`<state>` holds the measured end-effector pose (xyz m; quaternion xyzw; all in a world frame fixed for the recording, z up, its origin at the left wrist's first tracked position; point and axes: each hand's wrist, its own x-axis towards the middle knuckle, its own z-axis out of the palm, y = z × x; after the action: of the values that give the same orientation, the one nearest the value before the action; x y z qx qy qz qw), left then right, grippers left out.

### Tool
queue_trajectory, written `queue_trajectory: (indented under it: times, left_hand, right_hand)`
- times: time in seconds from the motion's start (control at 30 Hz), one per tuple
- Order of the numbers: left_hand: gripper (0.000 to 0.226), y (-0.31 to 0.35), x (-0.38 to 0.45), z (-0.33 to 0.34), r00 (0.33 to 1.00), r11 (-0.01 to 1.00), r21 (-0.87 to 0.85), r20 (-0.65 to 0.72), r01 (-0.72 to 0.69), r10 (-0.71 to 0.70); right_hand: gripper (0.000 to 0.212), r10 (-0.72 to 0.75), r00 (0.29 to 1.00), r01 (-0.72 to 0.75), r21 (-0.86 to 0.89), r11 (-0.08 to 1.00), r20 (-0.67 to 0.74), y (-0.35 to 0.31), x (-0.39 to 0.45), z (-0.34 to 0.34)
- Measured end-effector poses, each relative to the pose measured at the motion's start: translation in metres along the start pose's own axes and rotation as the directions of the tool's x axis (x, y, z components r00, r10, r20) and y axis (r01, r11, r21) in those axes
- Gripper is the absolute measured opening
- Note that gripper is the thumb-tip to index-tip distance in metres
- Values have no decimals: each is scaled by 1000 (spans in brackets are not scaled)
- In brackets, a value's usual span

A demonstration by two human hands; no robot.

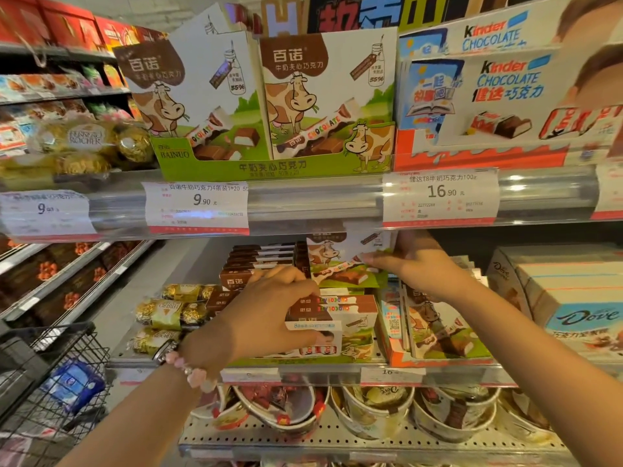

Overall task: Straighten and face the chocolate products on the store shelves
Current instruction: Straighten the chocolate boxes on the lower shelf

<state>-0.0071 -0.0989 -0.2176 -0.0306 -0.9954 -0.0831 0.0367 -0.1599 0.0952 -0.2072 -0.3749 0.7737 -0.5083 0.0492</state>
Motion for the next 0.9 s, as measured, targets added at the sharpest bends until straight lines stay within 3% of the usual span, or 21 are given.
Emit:
queue_trajectory:
  times: [0.13, 0.27, 0.47, 0.67, 0.9]
  left_hand:
    - [60, 0, -2, 0, 1000, 999, -50, -23, 2, -3]
    - [66, 0, -4, 2, 999, 998, -60, -37, 37, -40]
    - [82, 0, -9, 0, 995, 993, -109, -80, 51, -60]
    - [74, -1, -11, 1, 992, 998, -51, -124, 30, -36]
    - [88, 1, -13, 0, 991, 996, -54, -111, 64, -70]
  right_hand:
    - [53, -25, 998, 22, 36, 999, 58, -4, 0, 12]
    - [65, -47, 987, 65, -122, 990, 151, -2, -3, 26]
    - [26, -17, 960, -5, 78, 997, 280, -7, -6, 35]
    - [17, -102, 983, 101, 16, 995, 154, -12, -1, 35]
    - [17, 75, 995, -92, 270, 959, 72, -4, -11, 41]
